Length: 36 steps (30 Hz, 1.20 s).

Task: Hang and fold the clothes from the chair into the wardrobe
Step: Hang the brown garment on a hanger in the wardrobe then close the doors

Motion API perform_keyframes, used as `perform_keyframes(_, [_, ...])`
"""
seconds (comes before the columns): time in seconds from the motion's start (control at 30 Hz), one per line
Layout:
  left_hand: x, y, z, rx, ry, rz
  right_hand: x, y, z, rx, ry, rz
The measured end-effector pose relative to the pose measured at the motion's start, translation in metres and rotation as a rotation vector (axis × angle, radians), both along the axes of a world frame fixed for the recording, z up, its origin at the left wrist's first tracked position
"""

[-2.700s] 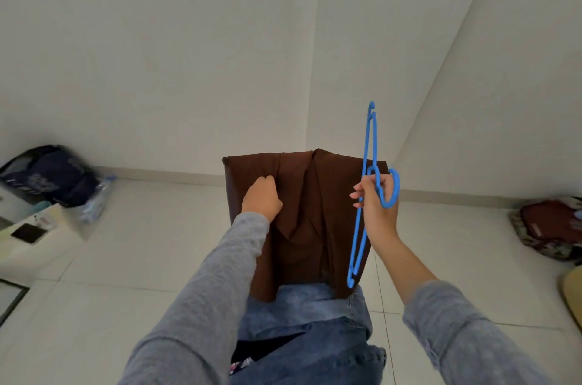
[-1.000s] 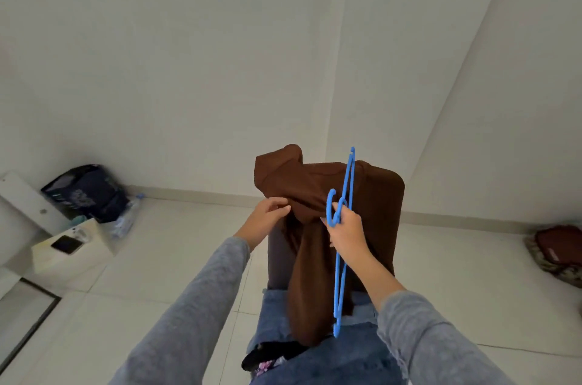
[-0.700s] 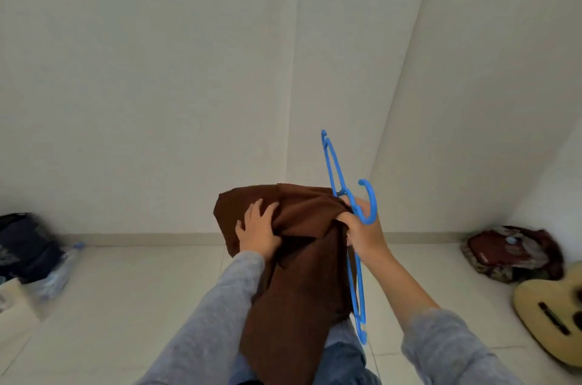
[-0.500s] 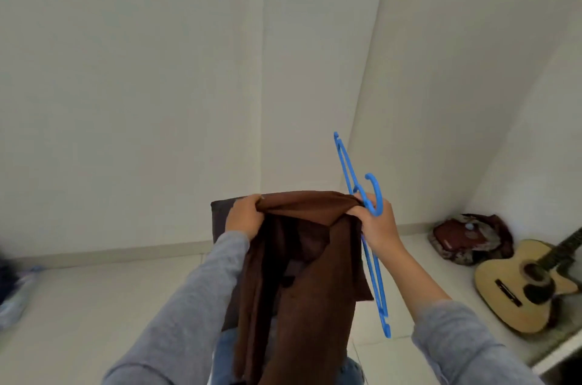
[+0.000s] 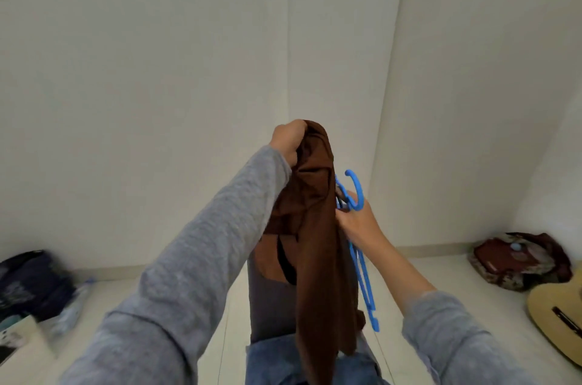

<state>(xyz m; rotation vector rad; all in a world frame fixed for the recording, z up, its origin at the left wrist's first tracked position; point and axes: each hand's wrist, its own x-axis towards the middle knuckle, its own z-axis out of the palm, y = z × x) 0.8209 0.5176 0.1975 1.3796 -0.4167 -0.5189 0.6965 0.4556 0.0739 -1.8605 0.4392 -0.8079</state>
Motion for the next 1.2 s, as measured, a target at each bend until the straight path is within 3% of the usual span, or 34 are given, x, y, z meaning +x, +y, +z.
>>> perform_keyframes(0.13, [0.014, 0.023, 0.020, -0.025, 0.053, -0.005, 0.006, 0.010, 0.020, 0.140, -0.240, -0.082])
perform_keyframes(0.23, [0.029, 0.043, 0.020, -0.010, 0.078, 0.039, 0.012, 0.014, 0.037, 0.051, -0.346, -0.114])
perform_keyframes(0.33, [0.034, 0.056, 0.017, -0.005, 0.093, 0.071, 0.021, 0.026, 0.048, -0.015, -0.291, -0.029])
perform_keyframes(0.47, [0.035, 0.071, 0.015, -0.012, 0.122, 0.100, 0.040, 0.044, 0.049, -0.120, -0.035, 0.074])
perform_keyframes(0.63, [0.047, 0.090, 0.008, -0.151, 0.136, 0.131, 0.057, 0.051, 0.060, -0.062, -0.057, 0.018])
perform_keyframes(0.77, [0.053, 0.105, -0.019, -0.042, -0.057, 0.148, 0.069, 0.058, 0.072, -0.117, -0.051, -0.006])
perform_keyframes(0.9, [0.056, 0.121, -0.047, 0.266, -0.567, 0.037, 0.079, 0.064, 0.068, -0.067, -0.046, 0.029])
perform_keyframes(1.0, [0.061, 0.134, -0.067, 0.396, -0.569, -0.261, 0.078, 0.060, 0.055, 0.142, -0.034, 0.097])
perform_keyframes(1.07, [0.063, 0.136, -0.076, 0.432, -0.565, -0.321, 0.073, 0.055, 0.054, 0.289, -0.042, 0.172])
perform_keyframes(1.2, [0.054, 0.123, -0.070, 0.293, -0.560, -0.415, 0.057, 0.047, 0.062, 0.468, -0.054, 0.341])
